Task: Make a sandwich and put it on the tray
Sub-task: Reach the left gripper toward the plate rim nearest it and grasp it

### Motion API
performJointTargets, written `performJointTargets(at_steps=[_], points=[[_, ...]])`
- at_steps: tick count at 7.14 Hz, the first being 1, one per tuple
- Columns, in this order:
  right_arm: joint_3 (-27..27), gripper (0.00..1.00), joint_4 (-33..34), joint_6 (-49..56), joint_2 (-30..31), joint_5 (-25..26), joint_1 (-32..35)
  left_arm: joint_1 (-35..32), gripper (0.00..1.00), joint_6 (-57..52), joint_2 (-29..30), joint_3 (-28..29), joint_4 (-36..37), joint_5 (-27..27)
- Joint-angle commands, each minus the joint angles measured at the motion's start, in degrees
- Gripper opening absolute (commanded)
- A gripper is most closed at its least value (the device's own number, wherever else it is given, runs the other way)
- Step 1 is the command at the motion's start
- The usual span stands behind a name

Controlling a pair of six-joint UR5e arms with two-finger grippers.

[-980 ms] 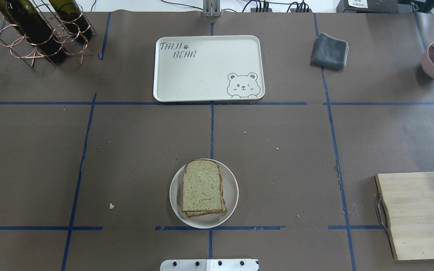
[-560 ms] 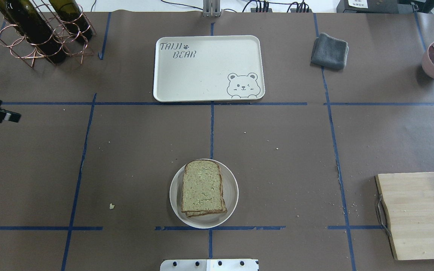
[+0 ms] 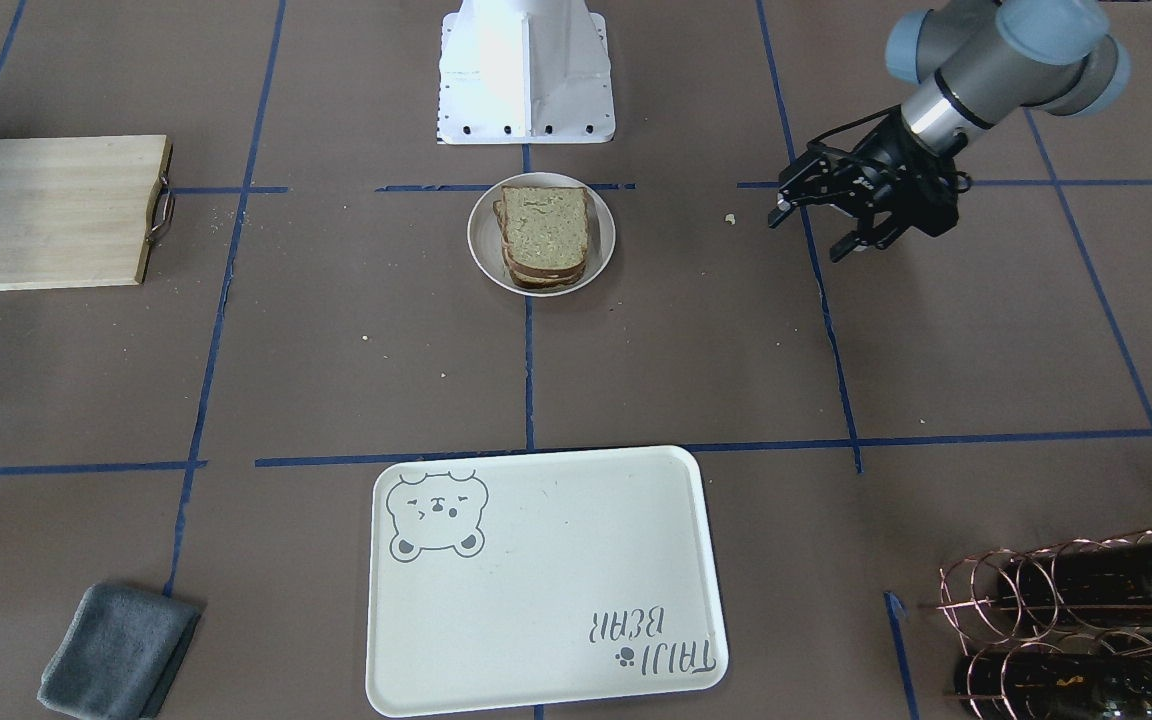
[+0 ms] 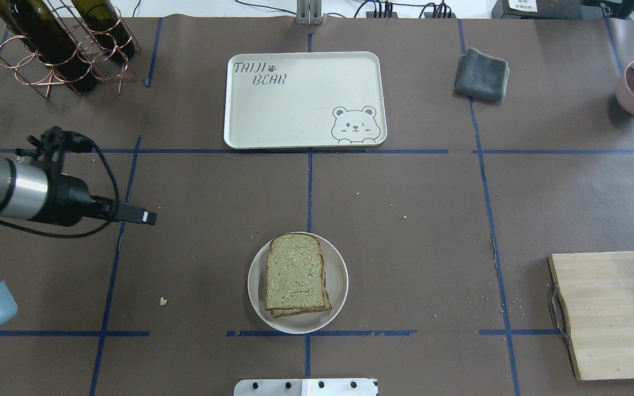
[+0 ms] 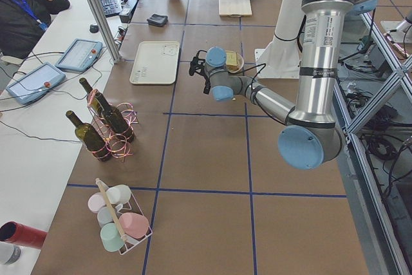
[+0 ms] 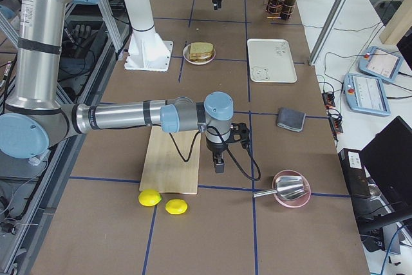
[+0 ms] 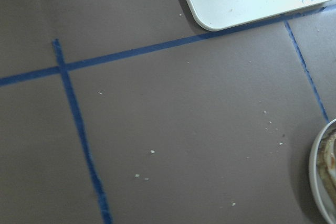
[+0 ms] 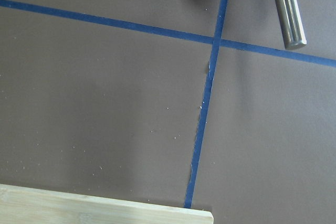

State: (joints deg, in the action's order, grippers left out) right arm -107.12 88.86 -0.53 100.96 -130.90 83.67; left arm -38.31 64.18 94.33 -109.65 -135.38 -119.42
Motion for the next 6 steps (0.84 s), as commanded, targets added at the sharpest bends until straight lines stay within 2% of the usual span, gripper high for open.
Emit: performJointTargets(at_steps=[1, 2, 3, 4, 6], points=[[0.0, 1.00, -1.7, -0.4, 1.0, -0.1, 0.0, 10.8, 1.00, 10.8, 4.6, 2.1, 0.3, 10.0], [0.0, 1.00, -1.7, -0.4, 1.0, -0.1, 0.0, 14.0, 0.98, 15.5, 7.9, 5.1, 0.4, 15.6], [0.0, 1.00, -1.7, -0.4, 1.0, -0.1, 0.0, 16.5, 0.86, 16.5, 9.9, 7.4, 0.6, 18.8], [0.0, 1.00, -1.7, -0.4, 1.0, -0.1, 0.0, 17.0, 0.78, 17.2, 12.0, 8.1, 2.1, 19.6], [0.1, 1.00, -1.7, -0.5, 1.0, -0.1, 0.0, 20.2, 0.70, 18.7, 15.8, 8.8, 5.0, 19.8]])
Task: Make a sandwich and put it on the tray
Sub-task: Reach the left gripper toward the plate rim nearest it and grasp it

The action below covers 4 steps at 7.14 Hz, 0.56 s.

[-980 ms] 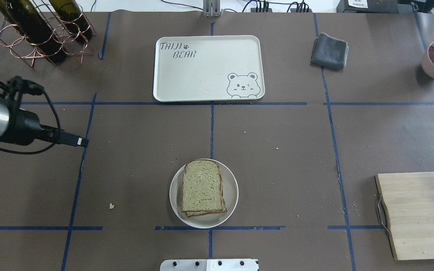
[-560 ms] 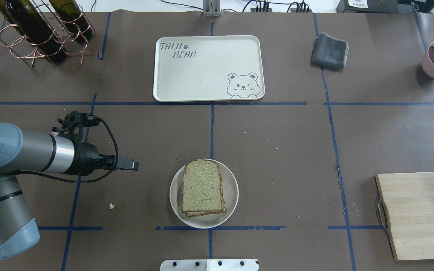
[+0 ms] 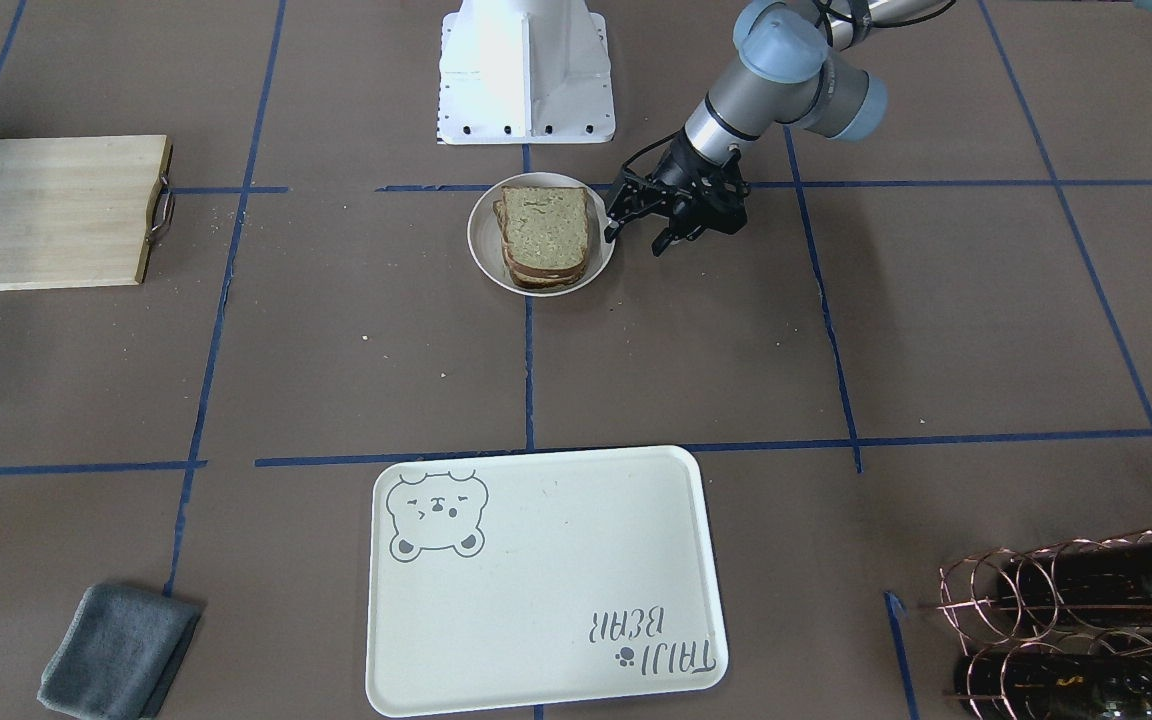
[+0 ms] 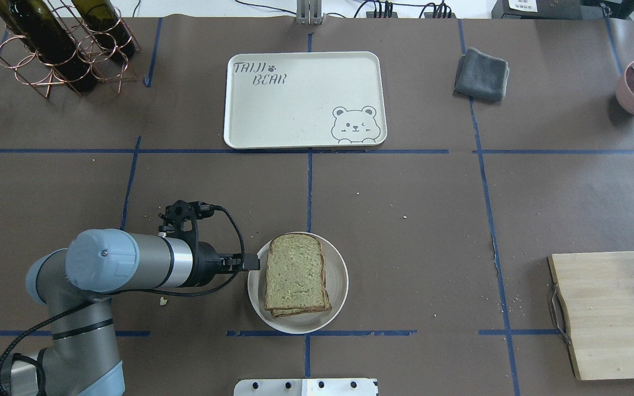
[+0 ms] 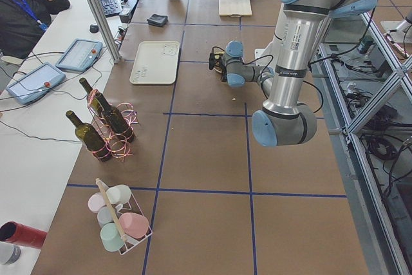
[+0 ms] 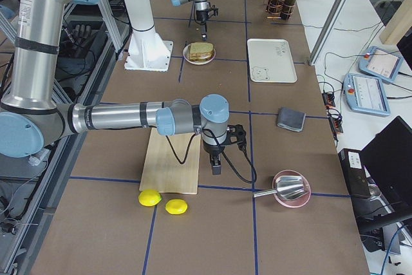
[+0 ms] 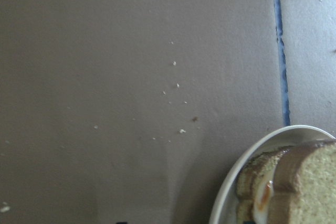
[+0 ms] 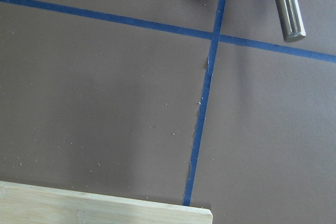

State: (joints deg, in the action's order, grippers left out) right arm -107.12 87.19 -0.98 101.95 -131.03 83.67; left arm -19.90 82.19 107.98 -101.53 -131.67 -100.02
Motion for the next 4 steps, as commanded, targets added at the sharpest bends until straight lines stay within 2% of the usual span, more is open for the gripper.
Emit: performJointTargets(at_steps=[1, 2, 3, 4], points=[[0.1, 1.00, 0.0, -0.2, 0.0, 0.0, 0.0, 2.2, 0.54, 0.7, 2.1, 1.0, 1.3, 1.2], [0.2, 1.00, 0.0, -0.2, 0.0, 0.0, 0.0, 2.2, 0.37, 0.6, 2.1, 1.1, 1.3, 1.2], [0.2, 1.00, 0.1, -0.3, 0.0, -0.1, -0.1, 2.2, 0.34, 0.5, 2.1, 1.1, 1.3, 1.1], [0.2, 1.00, 0.1, -0.3, 0.0, -0.1, -0.1, 2.2, 0.27, 0.5, 2.1, 1.0, 1.3, 1.0]])
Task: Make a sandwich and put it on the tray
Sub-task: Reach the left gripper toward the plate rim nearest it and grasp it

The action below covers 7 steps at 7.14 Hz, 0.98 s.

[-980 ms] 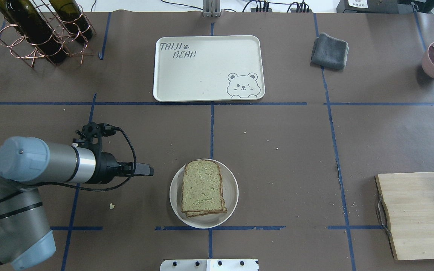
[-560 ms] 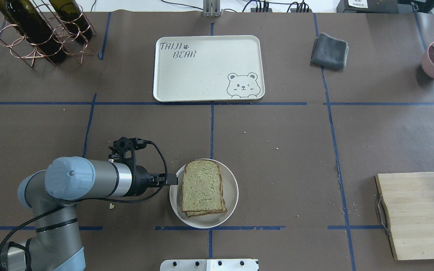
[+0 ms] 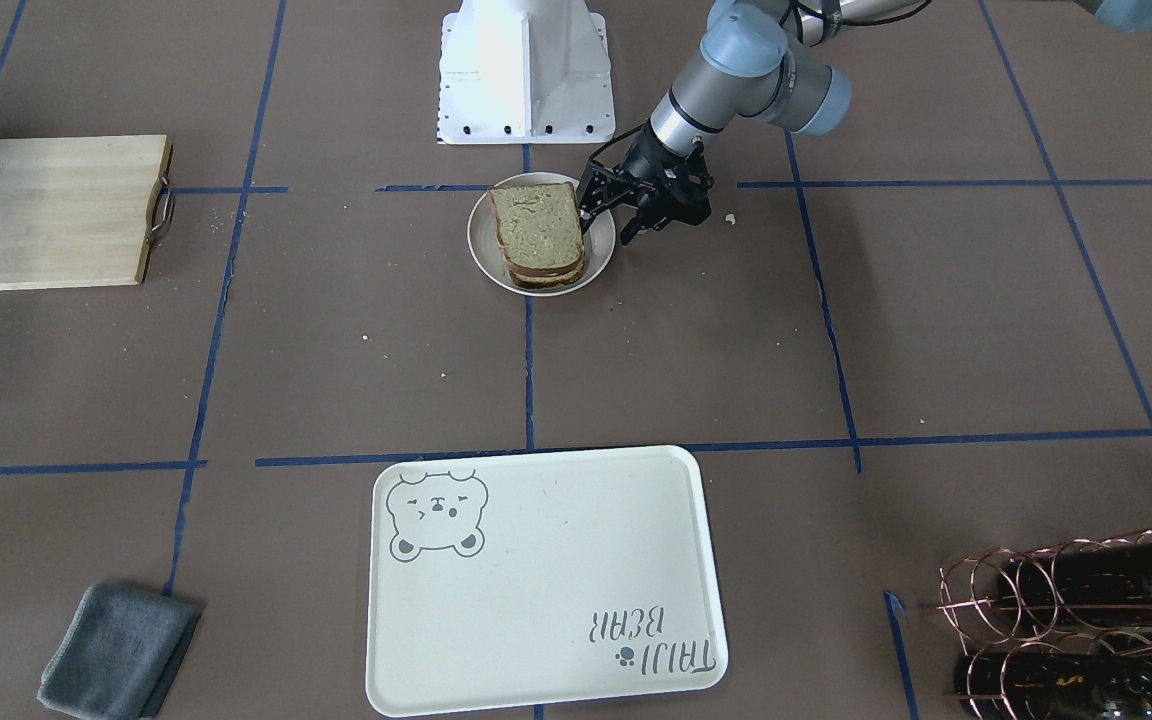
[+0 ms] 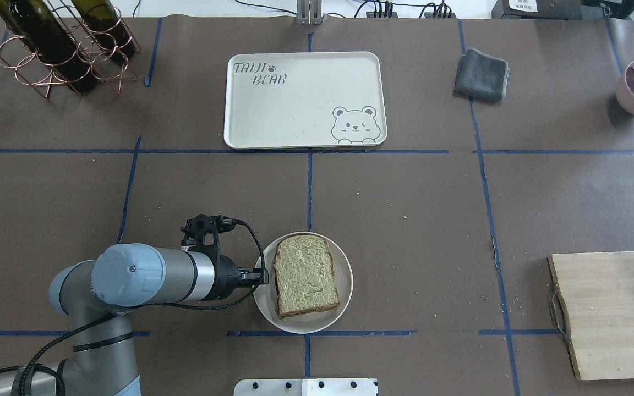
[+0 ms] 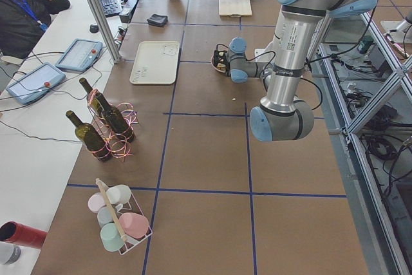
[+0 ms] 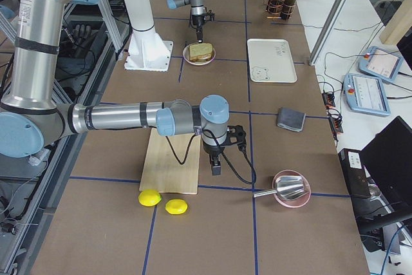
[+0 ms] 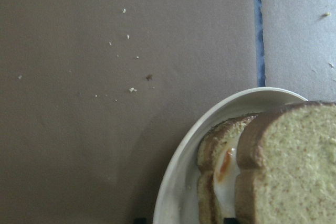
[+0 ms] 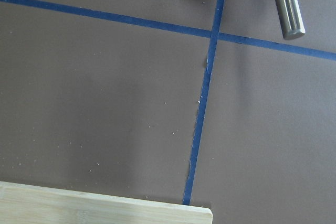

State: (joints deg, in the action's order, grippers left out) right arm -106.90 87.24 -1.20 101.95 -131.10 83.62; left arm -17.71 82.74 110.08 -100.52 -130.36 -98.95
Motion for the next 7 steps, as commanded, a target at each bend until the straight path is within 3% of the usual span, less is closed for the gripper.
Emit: performJointTargets(at_steps=[1, 5, 6, 7], points=[[0.1, 1.00, 0.0, 0.0, 0.0, 0.0, 0.1, 0.0, 0.24, -0.1, -0.1, 0.1, 0.0, -0.1], [0.2, 1.00, -0.1, 0.1, 0.0, 0.0, 0.1, 0.1, 0.24, -0.2, 0.1, 0.8, 0.0, -0.2], [0.2, 1.00, 0.0, 0.1, 0.0, 0.1, 0.0, 0.1, 0.16, -0.3, 0.1, 0.7, 0.0, -0.3], [0.3, 1.00, 0.0, 0.0, 0.0, 0.1, 0.0, 0.1, 0.00, -0.3, 0.1, 0.6, 0.0, -0.4]])
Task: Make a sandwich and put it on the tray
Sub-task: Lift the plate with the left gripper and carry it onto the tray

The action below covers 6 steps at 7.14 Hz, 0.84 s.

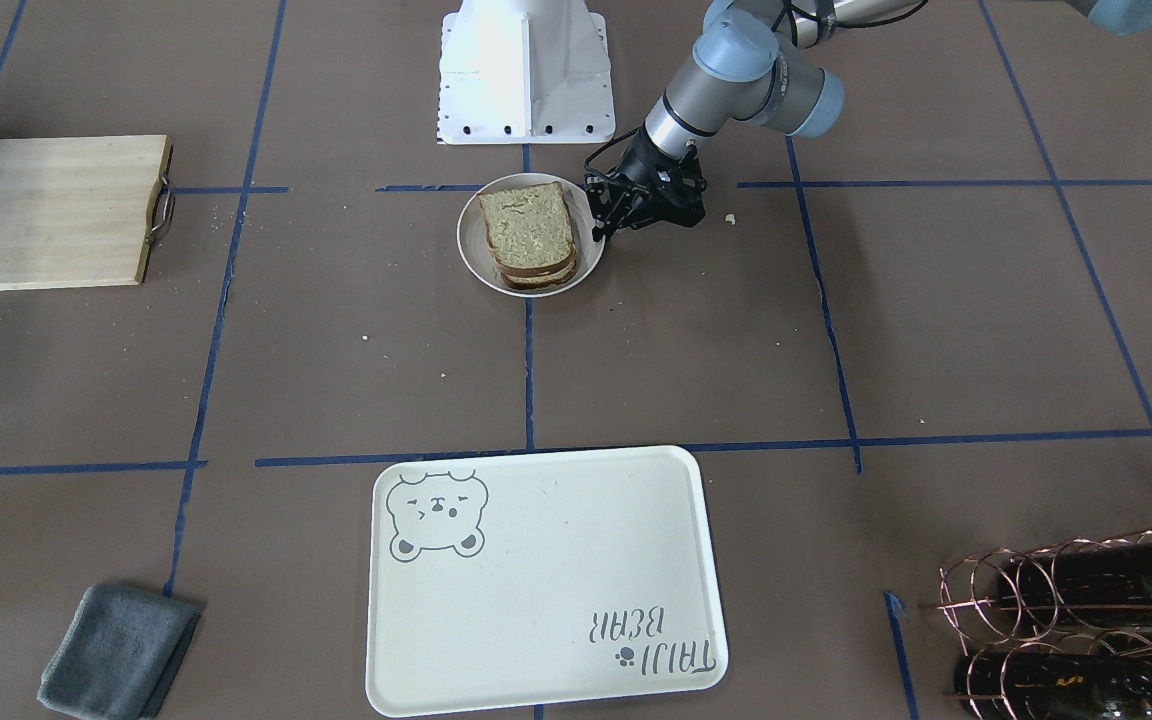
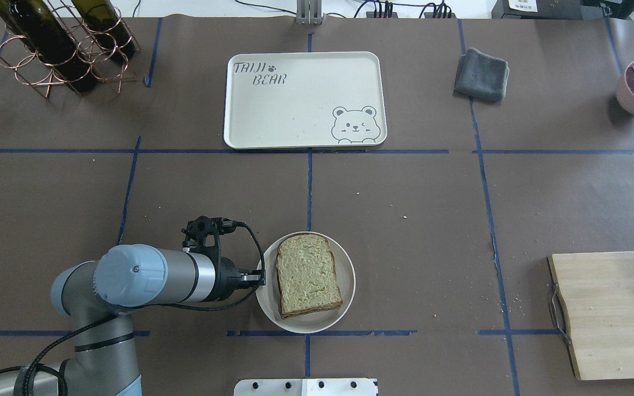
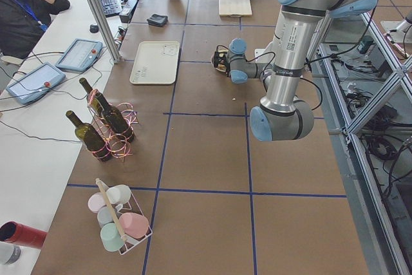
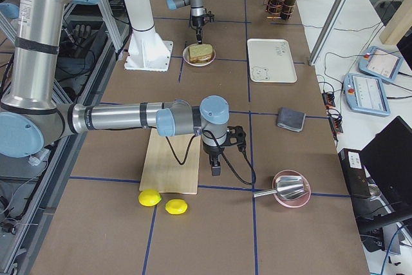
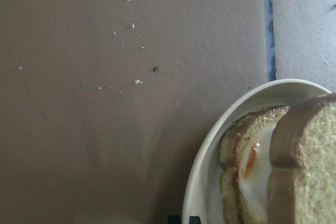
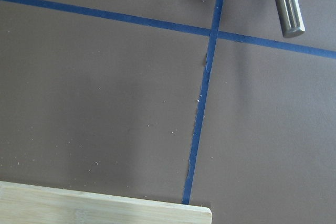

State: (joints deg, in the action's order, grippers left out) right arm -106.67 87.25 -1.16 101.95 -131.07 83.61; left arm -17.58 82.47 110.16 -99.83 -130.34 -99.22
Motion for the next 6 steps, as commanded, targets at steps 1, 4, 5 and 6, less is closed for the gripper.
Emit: performJointTargets(at_steps=[1, 4, 5, 6], points=[[0.6, 1.00, 0.0, -0.1, -0.1, -0.1, 0.0, -0.1, 0.00, -0.2, -0.1, -0.7, 0.0, -0.4], [1.0, 1.00, -0.1, 0.0, -0.2, 0.0, 0.0, -9.5, 0.00, -2.5, 0.7, -1.4, 0.0, -11.2], [1.0, 1.00, -0.1, -0.1, -0.2, -0.1, 0.0, -14.2, 0.00, -4.7, 3.5, -0.5, 0.4, -14.5], [1.0, 1.00, -0.1, 0.0, -0.2, -0.1, 0.0, -18.0, 0.00, -7.0, 7.0, 1.5, 4.4, -16.5]])
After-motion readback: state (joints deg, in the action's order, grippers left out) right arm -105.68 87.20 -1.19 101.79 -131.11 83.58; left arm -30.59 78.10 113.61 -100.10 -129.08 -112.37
